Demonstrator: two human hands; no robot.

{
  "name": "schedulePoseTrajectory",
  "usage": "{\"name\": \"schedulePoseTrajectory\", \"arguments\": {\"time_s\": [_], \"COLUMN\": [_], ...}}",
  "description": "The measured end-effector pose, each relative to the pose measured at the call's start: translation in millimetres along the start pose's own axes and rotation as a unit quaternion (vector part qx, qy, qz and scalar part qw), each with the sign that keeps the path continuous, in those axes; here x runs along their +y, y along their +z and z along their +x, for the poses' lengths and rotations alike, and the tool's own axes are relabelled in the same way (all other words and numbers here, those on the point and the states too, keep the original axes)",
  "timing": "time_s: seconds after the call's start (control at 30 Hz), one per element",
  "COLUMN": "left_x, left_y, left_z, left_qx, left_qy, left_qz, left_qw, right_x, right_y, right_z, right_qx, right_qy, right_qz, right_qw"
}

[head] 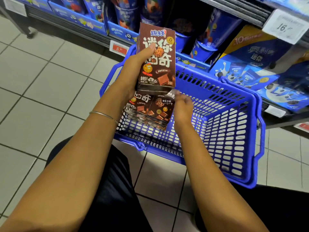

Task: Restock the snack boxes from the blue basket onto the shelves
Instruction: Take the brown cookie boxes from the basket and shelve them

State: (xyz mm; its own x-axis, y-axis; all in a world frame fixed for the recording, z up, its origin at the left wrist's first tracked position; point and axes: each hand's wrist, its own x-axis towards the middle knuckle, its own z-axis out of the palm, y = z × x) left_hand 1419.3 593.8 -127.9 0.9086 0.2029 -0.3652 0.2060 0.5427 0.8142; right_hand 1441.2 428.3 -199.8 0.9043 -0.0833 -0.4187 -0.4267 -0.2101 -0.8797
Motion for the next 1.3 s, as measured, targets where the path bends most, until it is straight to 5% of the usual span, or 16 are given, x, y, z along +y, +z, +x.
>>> {"name": "schedulePoseTrajectory", "arguments": {"time_s": [0.17, 0.37, 0.53, 0.87, 1.3], "left_x": [-1, 1, 3, -8, -8], "left_y": [-3, -3, -9, -10, -9], "left_z": [0, -2, -1, 3, 10], "left_qx": [-0.014, -0.026, -0.002, 0.09, 0.055], "left_qy": [-0.013, -0.025, -0.024, -0.002, 0.008], "left_qz": [0.039, 0.084, 0.1, 0.15, 0.111], "left_qw": [0.999, 0.996, 0.995, 0.985, 0.992], "right_x": [48, 51, 34, -39, -83], "right_y": [9, 8, -14, -48, -22], "right_z": [17, 19, 15, -25, -44], "right_qx": [-0.077, -0.078, -0.04, -0.022, -0.123], "right_qy": [0.157, 0.141, 0.152, 0.013, -0.043], "right_qz": [-0.162, -0.158, -0.036, 0.125, 0.091], "right_qw": [0.971, 0.974, 0.987, 0.992, 0.987]}}
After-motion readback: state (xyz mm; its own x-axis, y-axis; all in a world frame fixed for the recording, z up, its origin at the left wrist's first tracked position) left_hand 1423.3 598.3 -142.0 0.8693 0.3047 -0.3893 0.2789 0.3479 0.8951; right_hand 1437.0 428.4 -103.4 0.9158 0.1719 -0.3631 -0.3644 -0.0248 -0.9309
